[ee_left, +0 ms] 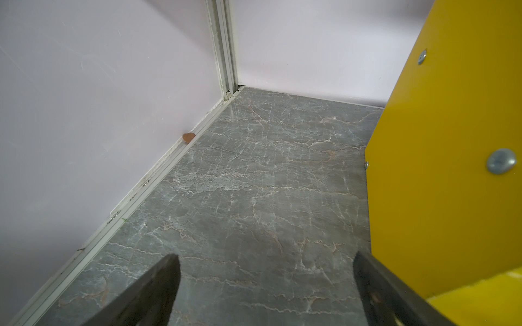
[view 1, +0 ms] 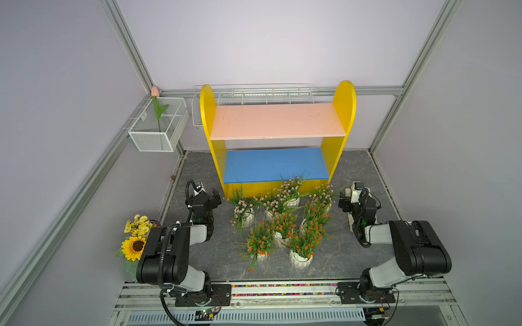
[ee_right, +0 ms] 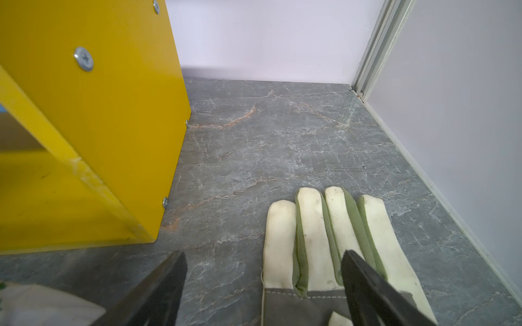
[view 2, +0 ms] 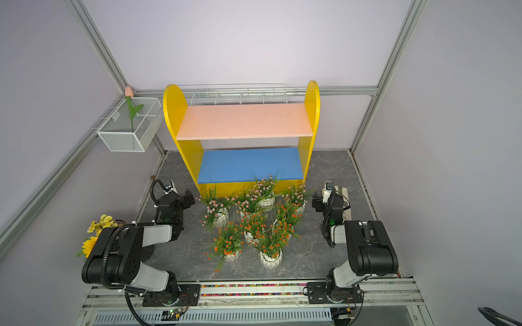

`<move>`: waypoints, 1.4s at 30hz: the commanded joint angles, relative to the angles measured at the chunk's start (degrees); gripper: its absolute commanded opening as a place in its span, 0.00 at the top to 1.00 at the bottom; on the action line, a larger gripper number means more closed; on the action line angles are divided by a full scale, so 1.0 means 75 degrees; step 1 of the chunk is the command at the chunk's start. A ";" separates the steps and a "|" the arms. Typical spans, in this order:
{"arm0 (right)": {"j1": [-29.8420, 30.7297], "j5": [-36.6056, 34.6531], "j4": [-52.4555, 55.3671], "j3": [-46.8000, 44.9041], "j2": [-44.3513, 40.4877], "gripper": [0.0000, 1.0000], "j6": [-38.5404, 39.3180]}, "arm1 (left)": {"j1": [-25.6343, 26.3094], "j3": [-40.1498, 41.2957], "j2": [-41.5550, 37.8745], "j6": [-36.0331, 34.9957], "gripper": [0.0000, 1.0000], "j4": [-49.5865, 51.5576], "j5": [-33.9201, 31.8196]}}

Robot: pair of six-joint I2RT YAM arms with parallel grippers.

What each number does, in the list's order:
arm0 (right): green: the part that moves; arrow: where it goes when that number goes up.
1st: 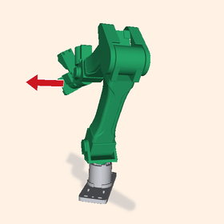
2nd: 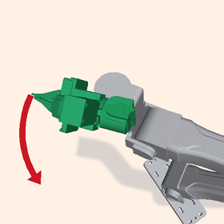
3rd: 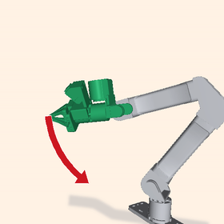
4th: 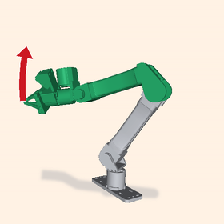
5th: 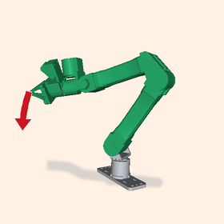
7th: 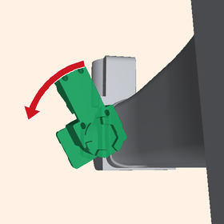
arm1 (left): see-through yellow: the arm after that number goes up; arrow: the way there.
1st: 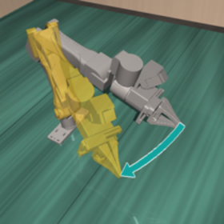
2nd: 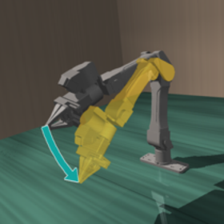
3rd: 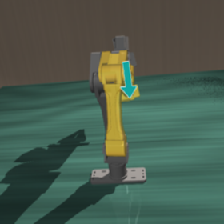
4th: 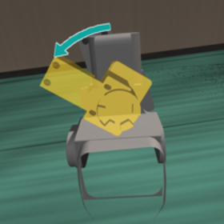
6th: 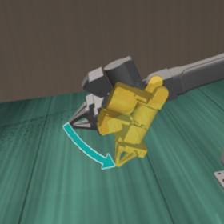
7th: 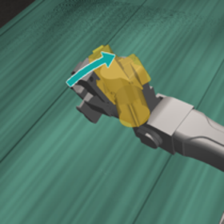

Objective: Place the baby's breath potted plants on the rack by color
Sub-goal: Pick up the baby's breath potted plant from the center of the board.

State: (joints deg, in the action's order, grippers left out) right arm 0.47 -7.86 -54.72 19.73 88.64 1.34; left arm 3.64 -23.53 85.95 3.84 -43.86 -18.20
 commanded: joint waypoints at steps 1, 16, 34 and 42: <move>0.0012 0.0052 -0.0058 0.0074 0.0041 0.12 0.0067 | -0.0027 -0.0093 0.0047 0.0064 0.01 -0.0059 -0.0046; 0.0019 0.0050 -0.0047 0.0094 0.0052 0.12 0.0050 | -0.0024 -0.0088 0.0047 0.0070 0.01 -0.0048 -0.0044; 0.0141 -0.1115 0.0986 -0.0146 -0.1777 0.12 -0.0166 | 0.0003 -0.0938 -0.3657 0.0637 0.01 0.4103 -0.0879; 0.0178 -0.1110 0.4951 0.1079 -0.4487 0.11 -0.1464 | 0.0143 -0.1430 -0.5500 0.1160 0.01 0.5737 0.0057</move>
State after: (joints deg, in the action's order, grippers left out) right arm 1.34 -16.49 -32.84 22.85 58.81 -4.29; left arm 4.34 -33.17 47.64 9.15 -8.54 -20.97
